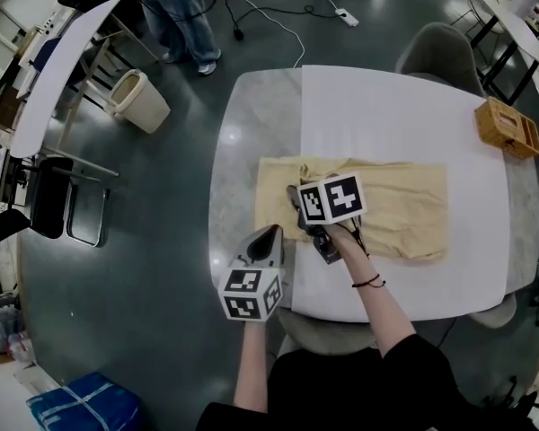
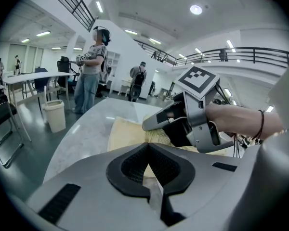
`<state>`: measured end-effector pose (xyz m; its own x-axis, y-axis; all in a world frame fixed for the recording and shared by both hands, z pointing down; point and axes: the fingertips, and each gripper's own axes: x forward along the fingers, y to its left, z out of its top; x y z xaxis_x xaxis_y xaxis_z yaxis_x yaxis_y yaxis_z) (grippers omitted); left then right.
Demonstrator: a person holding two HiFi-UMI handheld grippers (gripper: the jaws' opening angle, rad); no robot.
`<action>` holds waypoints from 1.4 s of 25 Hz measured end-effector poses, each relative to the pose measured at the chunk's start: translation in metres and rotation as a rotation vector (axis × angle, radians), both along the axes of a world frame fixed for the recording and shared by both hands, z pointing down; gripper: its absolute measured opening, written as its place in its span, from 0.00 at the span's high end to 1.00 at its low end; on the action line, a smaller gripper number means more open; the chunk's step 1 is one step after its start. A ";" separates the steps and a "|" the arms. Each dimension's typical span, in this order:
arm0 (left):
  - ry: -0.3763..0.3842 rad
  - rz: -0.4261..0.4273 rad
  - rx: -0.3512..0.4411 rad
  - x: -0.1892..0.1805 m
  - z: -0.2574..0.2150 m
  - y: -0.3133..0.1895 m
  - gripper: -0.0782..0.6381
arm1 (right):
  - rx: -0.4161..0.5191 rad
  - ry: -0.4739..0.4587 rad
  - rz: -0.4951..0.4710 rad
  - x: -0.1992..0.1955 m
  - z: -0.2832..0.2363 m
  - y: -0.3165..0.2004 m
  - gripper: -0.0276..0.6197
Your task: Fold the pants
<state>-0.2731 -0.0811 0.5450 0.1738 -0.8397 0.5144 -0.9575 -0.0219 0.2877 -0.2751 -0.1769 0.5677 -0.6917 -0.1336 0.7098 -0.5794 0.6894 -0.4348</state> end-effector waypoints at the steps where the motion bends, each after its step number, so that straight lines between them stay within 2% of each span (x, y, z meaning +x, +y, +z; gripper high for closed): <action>1: 0.002 -0.001 -0.001 0.000 0.001 0.000 0.87 | -0.002 0.004 0.005 -0.001 0.003 0.000 0.88; 9: 0.010 -0.008 -0.012 -0.001 0.006 0.002 0.87 | -0.071 -0.026 0.090 -0.003 0.015 -0.002 0.88; 13: 0.015 -0.009 -0.012 -0.003 0.005 0.002 0.87 | -0.089 -0.074 0.120 -0.009 0.011 -0.002 0.81; 16: 0.018 -0.010 -0.013 -0.003 0.006 0.002 0.87 | -0.087 -0.115 0.133 -0.015 0.007 -0.002 0.72; 23: 0.017 -0.009 -0.010 -0.004 0.006 0.005 0.87 | -0.037 -0.178 0.163 -0.016 -0.003 0.000 0.64; 35: 0.011 0.000 0.024 -0.006 -0.010 0.004 0.87 | -0.020 -0.227 0.187 0.003 -0.023 0.003 0.63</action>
